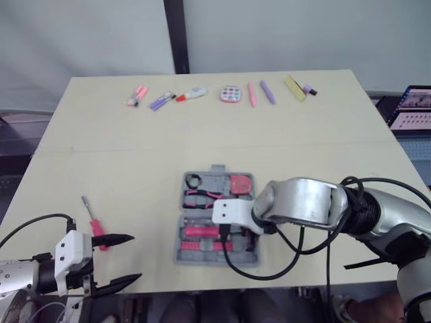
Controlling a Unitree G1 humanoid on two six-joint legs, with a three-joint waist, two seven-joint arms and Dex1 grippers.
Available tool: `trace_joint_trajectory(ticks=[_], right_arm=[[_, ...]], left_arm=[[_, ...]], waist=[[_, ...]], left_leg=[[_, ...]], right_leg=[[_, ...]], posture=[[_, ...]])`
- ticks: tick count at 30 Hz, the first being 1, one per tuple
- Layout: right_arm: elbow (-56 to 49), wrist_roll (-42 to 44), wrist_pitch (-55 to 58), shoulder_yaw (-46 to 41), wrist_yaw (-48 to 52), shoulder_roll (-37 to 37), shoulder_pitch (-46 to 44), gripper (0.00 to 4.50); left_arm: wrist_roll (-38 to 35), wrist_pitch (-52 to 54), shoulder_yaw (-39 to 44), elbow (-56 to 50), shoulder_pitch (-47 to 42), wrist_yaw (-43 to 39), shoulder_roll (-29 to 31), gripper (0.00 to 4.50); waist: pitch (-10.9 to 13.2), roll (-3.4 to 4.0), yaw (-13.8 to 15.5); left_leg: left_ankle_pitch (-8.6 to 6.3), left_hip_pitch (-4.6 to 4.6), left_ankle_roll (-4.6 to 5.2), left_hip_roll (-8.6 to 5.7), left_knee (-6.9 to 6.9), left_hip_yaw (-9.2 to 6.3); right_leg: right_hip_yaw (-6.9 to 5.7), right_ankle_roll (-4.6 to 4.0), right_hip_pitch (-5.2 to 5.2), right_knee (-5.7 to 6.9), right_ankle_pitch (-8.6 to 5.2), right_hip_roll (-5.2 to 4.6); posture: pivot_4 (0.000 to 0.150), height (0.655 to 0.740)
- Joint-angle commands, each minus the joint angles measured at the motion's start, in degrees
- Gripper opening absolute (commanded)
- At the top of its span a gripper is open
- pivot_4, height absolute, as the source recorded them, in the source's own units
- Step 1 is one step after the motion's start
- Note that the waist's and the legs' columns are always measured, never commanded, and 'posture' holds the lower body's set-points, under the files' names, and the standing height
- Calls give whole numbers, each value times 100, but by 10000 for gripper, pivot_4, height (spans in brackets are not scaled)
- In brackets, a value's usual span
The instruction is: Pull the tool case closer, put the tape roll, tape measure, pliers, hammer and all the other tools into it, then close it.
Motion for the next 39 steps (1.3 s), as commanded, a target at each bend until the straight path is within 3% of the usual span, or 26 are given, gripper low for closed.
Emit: trace_joint_trajectory(ticks=[1, 12, 20, 24, 28, 36, 39], right_arm=[[-45, 105, 10, -125, -103, 41, -84, 542], [-12, 214, 10, -138, -216, 93, -45, 542], [-62, 326, 10, -339, -198, -5, -91, 38155], [-298, 678, 10, -1118, -150, -203, 35, 38155], [-647, 565, -194, -2187, -251, 72, 1069, 38155], [-1057, -223, -2607, -2697, 566, -70, 2890, 239], [-867, -683, -3429, -2607, 910, -58, 3177, 239]], left_arm=[[-109, 138, 180, -271, 33, 66, 65, 45000], [-25, 52, 164, -155, 82, -7, -22, 45000], [13, -48, 72, 17, -4, -29, -33, 45000], [30, -5, -72, 59, -181, 35, -27, 45000], [51, 41, -252, 119, -422, 107, -39, 45000], [150, 32, -582, 329, -840, 205, -92, 45000], [189, 41, -688, 351, -941, 265, -119, 45000]], waist=[[0, 0, -1], [0, 0, -2], [0, 0, -2], [0, -1, 10], [-14, -23, 12], [-15, -24, 19], [-15, -25, 17]], left_leg=[[0, 0, 0, 0, 0, 0], [0, 1, 0, 0, -1, 0], [0, 1, 0, 0, -1, 0], [0, 1, 0, -1, 0, 0], [0, 5, 0, 0, -3, -4], [0, 3, 1, -8, 1, -4], [-1, 4, 1, -7, 0, -2]], right_leg=[[0, 0, 0, 1, 0, 0], [0, 0, 0, 0, 0, 0], [0, 0, 0, -1, 0, 0], [0, 0, 2, -2, 0, 0], [-4, 0, 10, 0, 0, 2], [-4, 2, 24, -3, 1, 0], [-4, 2, 23, -1, 1, 2]], posture=[[1500, 7336], [1500, 7336], [1500, 7336], [1500, 7336], [1500, 7336], [1500, 7336], [1500, 7336]])
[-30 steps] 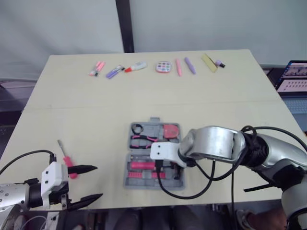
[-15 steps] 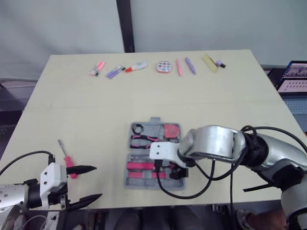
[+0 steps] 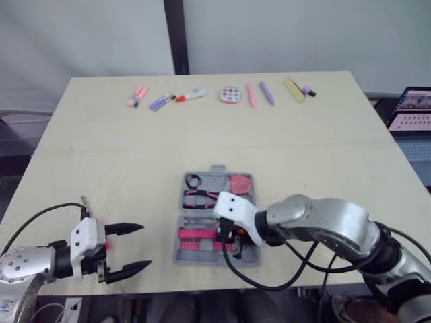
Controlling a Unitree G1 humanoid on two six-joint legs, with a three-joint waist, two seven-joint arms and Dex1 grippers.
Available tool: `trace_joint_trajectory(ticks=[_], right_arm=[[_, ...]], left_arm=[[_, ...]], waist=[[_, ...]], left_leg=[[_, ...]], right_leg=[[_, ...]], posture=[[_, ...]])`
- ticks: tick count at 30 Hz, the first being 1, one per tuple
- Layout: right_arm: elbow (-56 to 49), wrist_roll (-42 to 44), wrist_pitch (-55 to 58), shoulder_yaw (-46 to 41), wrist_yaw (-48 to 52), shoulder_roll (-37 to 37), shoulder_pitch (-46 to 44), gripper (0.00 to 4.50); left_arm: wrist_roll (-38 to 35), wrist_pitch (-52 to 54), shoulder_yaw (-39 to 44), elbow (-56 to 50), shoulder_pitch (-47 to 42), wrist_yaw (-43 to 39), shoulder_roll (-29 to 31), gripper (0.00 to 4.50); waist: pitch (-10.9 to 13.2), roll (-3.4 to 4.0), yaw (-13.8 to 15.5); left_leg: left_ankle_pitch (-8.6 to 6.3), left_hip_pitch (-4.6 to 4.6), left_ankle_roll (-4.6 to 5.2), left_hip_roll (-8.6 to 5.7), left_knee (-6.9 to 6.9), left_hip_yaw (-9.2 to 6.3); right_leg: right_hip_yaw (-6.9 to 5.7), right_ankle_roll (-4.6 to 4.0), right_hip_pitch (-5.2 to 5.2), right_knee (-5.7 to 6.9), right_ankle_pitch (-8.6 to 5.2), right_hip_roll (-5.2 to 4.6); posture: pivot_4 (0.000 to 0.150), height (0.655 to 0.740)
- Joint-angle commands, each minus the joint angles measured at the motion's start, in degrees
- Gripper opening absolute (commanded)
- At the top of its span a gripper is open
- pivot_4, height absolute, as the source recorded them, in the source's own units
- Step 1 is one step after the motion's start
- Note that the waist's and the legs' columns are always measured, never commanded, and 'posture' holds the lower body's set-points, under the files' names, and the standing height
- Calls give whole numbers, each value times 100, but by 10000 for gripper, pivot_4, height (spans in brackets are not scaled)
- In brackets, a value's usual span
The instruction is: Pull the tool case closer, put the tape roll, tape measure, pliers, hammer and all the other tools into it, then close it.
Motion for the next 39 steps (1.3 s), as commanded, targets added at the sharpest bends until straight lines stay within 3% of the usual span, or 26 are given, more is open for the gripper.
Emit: trace_joint_trajectory(ticks=[1, 12, 39], right_arm=[[173, -494, -931, -1, 477, 70, 163, 239], [1891, -1854, -3353, 189, 1877, 461, 791, 239], [2792, -2937, -3826, -144, 2503, 680, 947, 239]], left_arm=[[36, -19, -88, -23, -70, 87, -63, 45000], [37, 40, -187, -93, -193, 235, -49, 45000], [7, -2, -135, -63, -134, 114, 1, 45000]], waist=[[0, 0, -2], [-1, -1, 7], [-1, -1, 12]], left_leg=[[0, 0, 0, 0, 0, 0], [0, 2, 0, -1, 3, -1], [0, 2, 0, -1, 4, -2]], right_leg=[[1, 0, 0, 0, 0, 0], [1, 0, 2, 2, 0, 1], [2, 0, 0, 4, 0, 2]], posture=[[1500, 7336], [1500, 7336], [1500, 7336]])
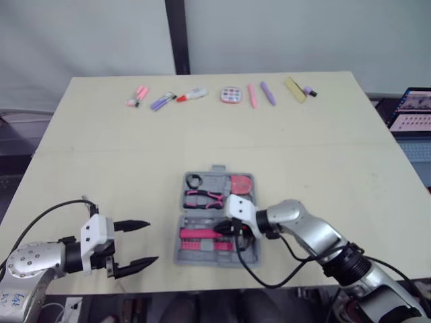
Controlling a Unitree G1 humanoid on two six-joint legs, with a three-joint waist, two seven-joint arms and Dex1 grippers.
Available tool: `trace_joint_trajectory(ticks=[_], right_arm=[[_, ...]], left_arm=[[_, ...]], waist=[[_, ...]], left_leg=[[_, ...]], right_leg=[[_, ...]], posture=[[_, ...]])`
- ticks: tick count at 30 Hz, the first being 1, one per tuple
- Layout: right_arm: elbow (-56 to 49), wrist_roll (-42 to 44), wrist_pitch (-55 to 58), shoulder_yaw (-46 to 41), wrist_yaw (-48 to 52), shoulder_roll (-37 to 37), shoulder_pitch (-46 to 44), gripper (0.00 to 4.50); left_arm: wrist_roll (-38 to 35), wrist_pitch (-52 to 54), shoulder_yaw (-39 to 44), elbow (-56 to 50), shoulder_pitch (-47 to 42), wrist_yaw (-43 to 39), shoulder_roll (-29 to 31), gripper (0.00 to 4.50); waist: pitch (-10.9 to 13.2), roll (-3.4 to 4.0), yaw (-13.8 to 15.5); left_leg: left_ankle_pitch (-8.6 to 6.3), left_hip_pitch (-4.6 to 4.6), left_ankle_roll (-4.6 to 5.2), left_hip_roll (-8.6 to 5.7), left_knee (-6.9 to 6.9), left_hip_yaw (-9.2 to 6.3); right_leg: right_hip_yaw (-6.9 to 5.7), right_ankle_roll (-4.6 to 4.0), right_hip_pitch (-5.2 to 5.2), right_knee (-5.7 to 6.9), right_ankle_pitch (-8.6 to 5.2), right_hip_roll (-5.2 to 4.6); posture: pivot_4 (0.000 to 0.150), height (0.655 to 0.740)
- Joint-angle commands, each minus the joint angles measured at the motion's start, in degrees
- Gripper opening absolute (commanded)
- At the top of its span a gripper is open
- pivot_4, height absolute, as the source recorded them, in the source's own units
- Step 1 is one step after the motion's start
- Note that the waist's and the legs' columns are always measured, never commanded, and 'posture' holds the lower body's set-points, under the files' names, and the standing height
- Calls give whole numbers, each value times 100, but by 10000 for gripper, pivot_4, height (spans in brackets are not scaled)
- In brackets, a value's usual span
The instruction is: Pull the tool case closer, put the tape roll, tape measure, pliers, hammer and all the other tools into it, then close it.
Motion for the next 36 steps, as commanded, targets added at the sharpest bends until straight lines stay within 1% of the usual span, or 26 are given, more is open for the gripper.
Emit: trace_joint_trajectory(ticks=[1, 12, 19, 24, 33, 36], right_arm=[[-63, -67, -140, -116, 148, 28, 78, 239], [-154, -108, -201, -218, 275, 67, 215, 239], [-275, -24, -139, -303, 314, 152, 225, 239], [-177, -122, -137, -289, 281, 171, 196, 239], [18, -302, -179, -228, 255, 195, 241, 239], [60, -363, -209, -199, 252, 174, 300, 239]], left_arm=[[-48, -92, 104, -46, 23, -59, 23, 45000], [-53, -196, 138, -48, 112, -242, 64, 45000], [23, -480, 104, 190, 187, -396, 16, 45000], [40, -550, 45, 251, 166, -384, 4, 45000], [2, 32, -238, -315, -106, 84, 34, 45000], [-15, 143, -233, -383, -130, 126, 52, 45000]], waist=[[0, 0, 1], [0, 0, 2], [0, 0, 0], [0, 0, 1], [-1, 0, 0], [0, 0, -1]], left_leg=[[0, 0, 0, 0, 0, 0], [0, 0, 0, 0, 1, 0], [0, 0, 0, 0, 1, 0], [0, 1, 0, 0, 1, 0], [0, 1, 0, -1, 3, 0], [0, 2, 0, -1, 3, 0]], right_leg=[[0, 0, 0, 1, 0, 0], [0, 0, 1, 0, 0, 0], [-1, 0, 0, 1, 0, 0], [0, 0, 0, 2, 0, 0], [2, 0, 1, 6, 0, 0], [1, 0, 1, 8, 0, 1]], posture=[[1500, 7336], [1500, 7336], [1500, 7336], [1500, 7336], [1500, 7336], [1500, 7336]])
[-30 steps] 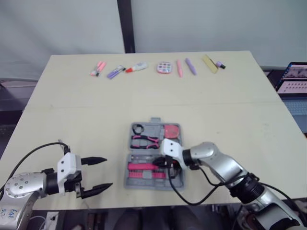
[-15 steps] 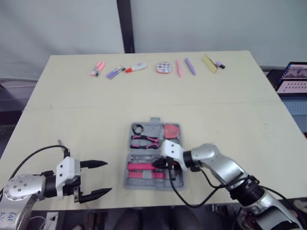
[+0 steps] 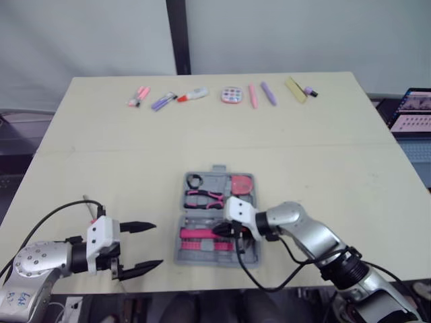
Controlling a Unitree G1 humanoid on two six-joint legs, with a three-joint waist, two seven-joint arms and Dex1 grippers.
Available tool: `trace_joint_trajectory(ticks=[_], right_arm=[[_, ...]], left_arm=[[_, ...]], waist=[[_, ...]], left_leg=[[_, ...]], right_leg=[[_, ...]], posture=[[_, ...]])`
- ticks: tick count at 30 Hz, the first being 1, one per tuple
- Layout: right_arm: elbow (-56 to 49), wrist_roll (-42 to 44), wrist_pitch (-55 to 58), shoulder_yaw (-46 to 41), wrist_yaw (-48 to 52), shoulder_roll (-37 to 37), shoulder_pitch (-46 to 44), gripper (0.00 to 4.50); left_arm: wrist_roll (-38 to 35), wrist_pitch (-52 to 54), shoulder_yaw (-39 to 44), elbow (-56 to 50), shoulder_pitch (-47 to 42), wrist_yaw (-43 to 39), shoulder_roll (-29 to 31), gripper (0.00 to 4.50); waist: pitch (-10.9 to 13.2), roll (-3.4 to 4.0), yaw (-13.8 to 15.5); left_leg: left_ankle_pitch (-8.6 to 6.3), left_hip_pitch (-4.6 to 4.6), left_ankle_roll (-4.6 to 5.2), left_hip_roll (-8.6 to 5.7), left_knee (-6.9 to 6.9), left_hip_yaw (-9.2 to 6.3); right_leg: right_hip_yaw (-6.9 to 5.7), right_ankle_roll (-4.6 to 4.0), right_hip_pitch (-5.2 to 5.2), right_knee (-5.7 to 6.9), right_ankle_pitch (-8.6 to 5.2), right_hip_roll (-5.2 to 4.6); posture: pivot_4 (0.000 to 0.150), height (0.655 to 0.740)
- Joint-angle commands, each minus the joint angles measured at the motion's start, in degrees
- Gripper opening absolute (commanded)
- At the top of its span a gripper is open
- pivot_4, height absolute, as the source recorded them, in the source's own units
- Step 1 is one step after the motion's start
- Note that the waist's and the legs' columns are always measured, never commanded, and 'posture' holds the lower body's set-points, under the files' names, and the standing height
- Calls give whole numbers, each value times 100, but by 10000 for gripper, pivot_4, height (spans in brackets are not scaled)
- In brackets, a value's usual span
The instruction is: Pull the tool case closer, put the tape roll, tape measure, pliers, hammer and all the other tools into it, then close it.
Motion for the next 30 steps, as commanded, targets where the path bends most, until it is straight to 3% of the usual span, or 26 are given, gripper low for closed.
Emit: trace_joint_trajectory(ticks=[1, 30], right_arm=[[69, -145, -65, -23, 32, -27, 113, 239], [600, -901, -269, 372, 11, -228, 512, 239]], left_arm=[[-44, 46, 88, -127, 30, 10, 58, 45000], [-60, -174, 211, 69, 147, -304, 69, 45000]], waist=[[0, 0, 1], [-89, -46, 102]], left_leg=[[0, 1, 0, 0, 0, 0], [-1, 21, -1, 0, -2, -4]], right_leg=[[0, 0, 0, 1, 0, 0], [3, 0, 7, -8, 0, -1]], posture=[[1500, 7336], [1500, 7336]])
